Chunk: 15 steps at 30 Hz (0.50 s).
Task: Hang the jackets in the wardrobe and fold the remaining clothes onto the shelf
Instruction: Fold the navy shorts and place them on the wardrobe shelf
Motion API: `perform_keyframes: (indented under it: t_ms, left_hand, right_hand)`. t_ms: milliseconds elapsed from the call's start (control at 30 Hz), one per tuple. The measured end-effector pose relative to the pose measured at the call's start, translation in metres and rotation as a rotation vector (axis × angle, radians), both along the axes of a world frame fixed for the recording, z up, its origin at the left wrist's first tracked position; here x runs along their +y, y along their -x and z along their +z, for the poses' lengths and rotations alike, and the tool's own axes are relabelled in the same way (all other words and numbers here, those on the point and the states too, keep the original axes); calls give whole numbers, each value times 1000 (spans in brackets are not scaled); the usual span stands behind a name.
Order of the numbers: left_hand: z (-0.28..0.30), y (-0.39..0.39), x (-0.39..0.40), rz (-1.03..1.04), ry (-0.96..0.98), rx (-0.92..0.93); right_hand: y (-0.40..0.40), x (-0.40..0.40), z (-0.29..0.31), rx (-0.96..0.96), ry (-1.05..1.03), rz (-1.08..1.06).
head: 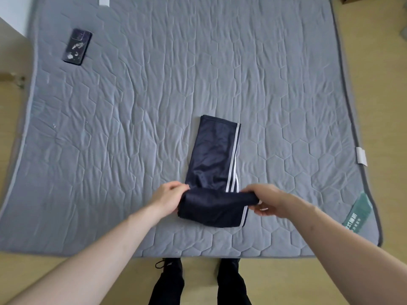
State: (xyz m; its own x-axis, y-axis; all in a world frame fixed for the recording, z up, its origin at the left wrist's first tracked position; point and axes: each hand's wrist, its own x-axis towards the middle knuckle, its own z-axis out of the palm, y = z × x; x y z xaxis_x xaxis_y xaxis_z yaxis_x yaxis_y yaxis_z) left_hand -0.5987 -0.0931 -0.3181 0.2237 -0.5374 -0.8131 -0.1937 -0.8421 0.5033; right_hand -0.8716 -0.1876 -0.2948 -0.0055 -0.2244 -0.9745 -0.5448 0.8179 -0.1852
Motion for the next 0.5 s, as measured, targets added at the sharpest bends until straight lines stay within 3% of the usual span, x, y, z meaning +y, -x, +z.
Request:
perform_keyframes:
  t_ms: [233,433,500]
  left_hand:
    - [-8,-3,-99,318,68,101]
    - [-29,-13,-155,318,236,131]
    - [-43,-14,-162,268,248,73]
  right_hand:
    - [-12,-84,-7,-48,100,-266]
    - [-31,-123,-34,-191,404,-478]
    - [-37,-120,-49,-168,468,-460]
